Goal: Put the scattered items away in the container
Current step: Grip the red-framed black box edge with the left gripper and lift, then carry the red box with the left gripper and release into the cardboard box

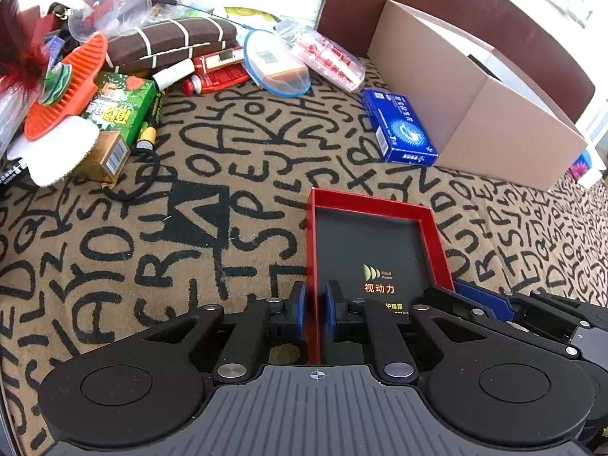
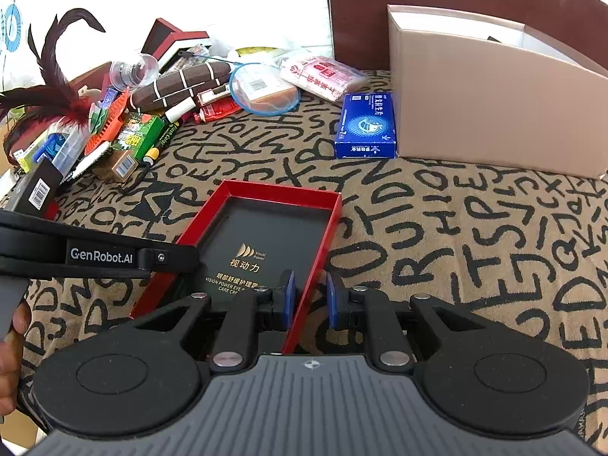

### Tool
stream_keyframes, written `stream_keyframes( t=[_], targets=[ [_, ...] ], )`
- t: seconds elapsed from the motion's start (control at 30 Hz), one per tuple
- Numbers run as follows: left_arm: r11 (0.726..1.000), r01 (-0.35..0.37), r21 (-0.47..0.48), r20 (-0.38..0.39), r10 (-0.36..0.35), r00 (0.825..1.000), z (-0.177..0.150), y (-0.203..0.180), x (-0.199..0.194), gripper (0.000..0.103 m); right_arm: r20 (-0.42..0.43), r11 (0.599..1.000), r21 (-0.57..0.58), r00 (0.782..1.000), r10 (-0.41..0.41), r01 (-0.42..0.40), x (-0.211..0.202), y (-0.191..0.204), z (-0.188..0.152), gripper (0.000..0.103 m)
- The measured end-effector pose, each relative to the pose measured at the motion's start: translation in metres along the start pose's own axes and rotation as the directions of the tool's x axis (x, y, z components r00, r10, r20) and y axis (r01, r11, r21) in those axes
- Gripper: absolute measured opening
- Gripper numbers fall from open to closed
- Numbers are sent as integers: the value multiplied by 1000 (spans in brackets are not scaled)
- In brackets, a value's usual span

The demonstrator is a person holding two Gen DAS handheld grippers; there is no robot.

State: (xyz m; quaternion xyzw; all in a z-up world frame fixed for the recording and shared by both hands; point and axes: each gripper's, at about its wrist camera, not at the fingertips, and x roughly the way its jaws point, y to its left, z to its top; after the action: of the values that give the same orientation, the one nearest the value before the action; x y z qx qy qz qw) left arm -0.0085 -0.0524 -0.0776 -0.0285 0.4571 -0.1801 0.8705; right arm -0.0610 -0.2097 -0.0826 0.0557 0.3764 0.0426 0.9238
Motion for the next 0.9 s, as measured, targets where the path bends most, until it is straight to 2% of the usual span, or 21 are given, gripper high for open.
stream_keyframes(
  t=[0.07, 0.13, 0.23, 0.33, 0.4, 0.57, 0.73, 0.9],
  targets=[
    [1000, -7, 17, -1, 7, 1000, 0, -2, 0, 10, 2, 1000, 5, 1000, -3, 3, 0, 0, 0, 20],
    [1000, -6, 16, -2, 6, 1000, 0, -3, 0, 9, 10, 1000, 10, 1000, -11, 11, 0, -1, -1, 16],
    [1000, 1, 1, -1, -1, 1000, 0, -1, 2, 17, 14, 1000, 16, 1000, -14, 14, 0, -1, -1, 15],
    [1000, 0, 11, 2, 0, 1000, 1, -2, 4, 18, 16, 1000, 20, 1000, -15, 15, 1, -1, -1, 15],
    [1000, -5, 20, 5, 5, 1000, 1, -3, 5, 16, 18, 1000, 22, 1000, -16, 15, 2, -1, -1, 15],
    [999, -22, 33, 6, 22, 1000, -1, -7, 0, 3, 20, 1000, 16, 1000, -12, 12, 3, 0, -1, 10],
    [1000, -4, 30, 19, 3, 1000, -1, -11, -10, 1, 20, 1000, 20, 1000, -8, 8, -5, -6, 0, 8],
    [999, 16, 33, 62, -18, 998, 14, -21, -23, 1, 69, 1000, 14, 997, -20, 19, -18, -8, 8, 8]
  ],
)
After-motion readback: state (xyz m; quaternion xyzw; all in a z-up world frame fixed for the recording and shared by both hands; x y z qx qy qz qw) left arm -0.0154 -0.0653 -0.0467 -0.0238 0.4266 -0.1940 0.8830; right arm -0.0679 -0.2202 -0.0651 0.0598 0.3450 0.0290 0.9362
